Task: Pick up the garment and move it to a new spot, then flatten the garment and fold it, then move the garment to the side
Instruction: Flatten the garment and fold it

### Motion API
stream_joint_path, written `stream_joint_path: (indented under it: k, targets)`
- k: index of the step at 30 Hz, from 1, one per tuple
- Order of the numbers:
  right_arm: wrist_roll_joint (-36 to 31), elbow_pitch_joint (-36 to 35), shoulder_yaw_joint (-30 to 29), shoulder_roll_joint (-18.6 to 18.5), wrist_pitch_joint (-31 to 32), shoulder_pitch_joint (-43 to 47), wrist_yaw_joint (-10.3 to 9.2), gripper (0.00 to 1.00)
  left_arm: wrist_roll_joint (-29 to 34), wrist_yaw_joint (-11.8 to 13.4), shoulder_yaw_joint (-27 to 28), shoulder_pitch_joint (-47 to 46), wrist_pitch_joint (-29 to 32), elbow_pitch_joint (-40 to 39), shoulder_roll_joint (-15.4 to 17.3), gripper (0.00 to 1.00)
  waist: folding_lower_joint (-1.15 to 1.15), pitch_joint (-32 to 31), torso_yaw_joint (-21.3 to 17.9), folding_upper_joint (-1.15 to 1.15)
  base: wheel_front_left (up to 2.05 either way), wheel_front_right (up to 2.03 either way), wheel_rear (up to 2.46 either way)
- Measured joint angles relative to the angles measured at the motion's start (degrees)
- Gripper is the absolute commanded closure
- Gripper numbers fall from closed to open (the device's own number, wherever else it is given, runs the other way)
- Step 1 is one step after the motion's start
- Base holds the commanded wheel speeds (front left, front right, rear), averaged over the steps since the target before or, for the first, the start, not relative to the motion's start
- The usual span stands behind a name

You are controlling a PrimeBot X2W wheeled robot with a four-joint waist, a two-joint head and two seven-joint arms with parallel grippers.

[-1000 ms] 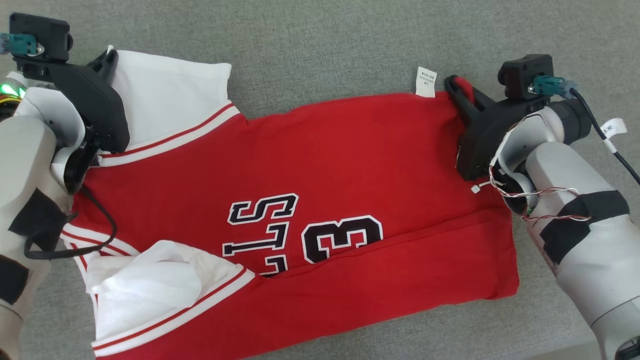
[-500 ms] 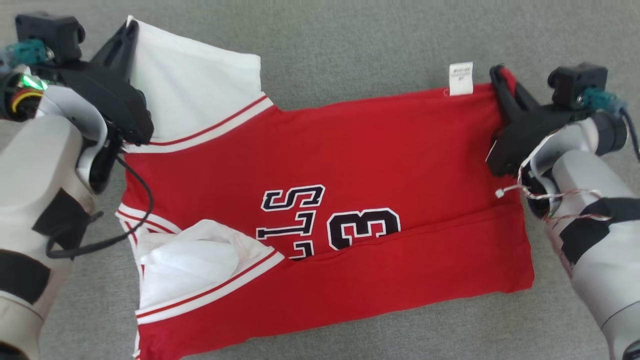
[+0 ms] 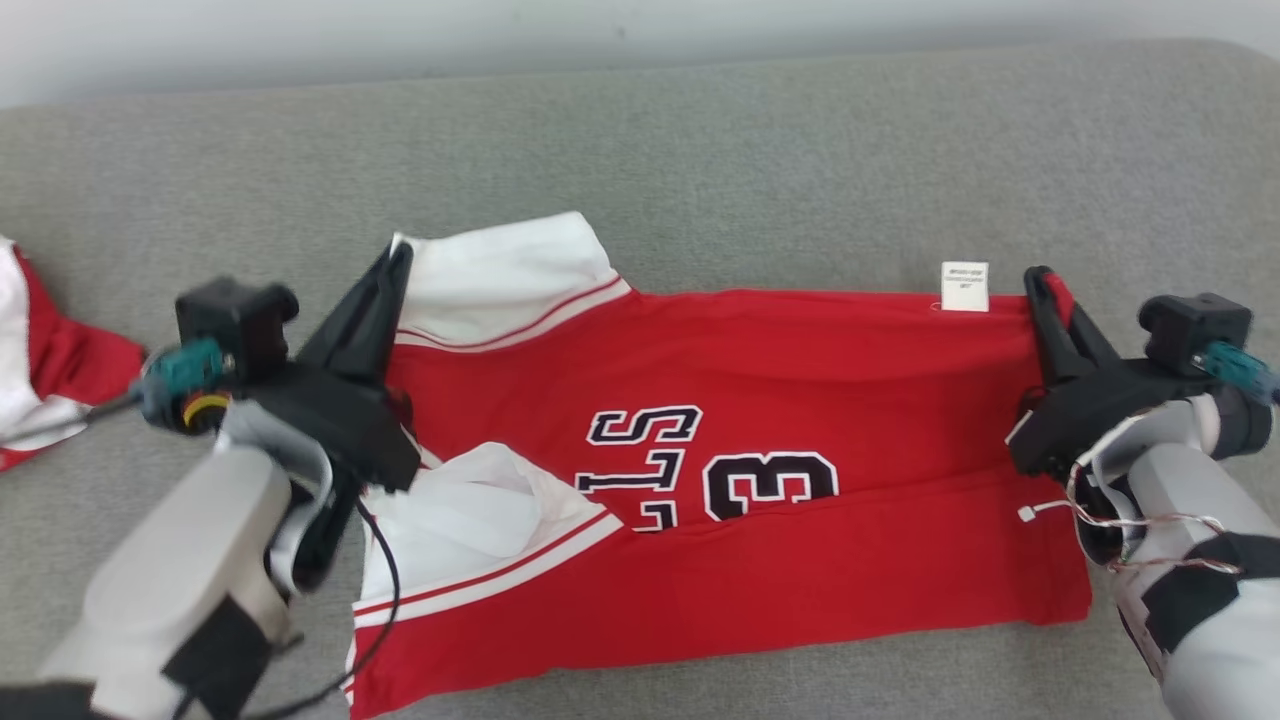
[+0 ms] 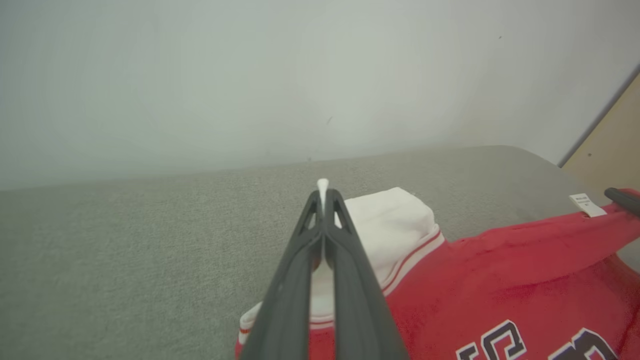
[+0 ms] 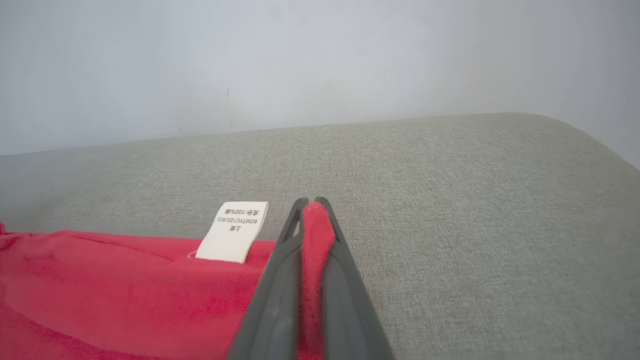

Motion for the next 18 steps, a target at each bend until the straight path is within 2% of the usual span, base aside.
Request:
stream_joint_path:
  k: [5,8,13,18]
  targets:
    - [-3.3,-9.0,-7.4,-0.2,-0.1,7.0,0.0,1.0,3.2,5.0,5.9,11.2,-0.1,-12.2,0.8,1.0,0.0,-1.6,1.7,0.0,0.0,0.0,0.0]
    - [-5.7,-13.2,-10.9,0.6,-0.1,11.5,0.0,1.0,4.8,7.1,9.2,18.0,-0.1,-18.7,0.7,1.0,0.0,-2.2,2.4,0.0,0.0,0.0,0.0]
    - [-8.1,-18.0,-16.0,2.1,-0.1,17.2,0.0,1.0,7.8,8.5,10.5,26.2,-0.1,-25.3,-0.3,1.0,0.0,-3.1,3.2,0.0,0.0,0.0,0.0]
    - [-9.0,-20.9,-18.8,3.4,-0.1,21.3,0.0,1.0,8.5,9.6,11.8,31.3,-0.1,-27.3,-1.7,1.0,0.0,-3.9,3.6,0.0,0.0,0.0,0.0]
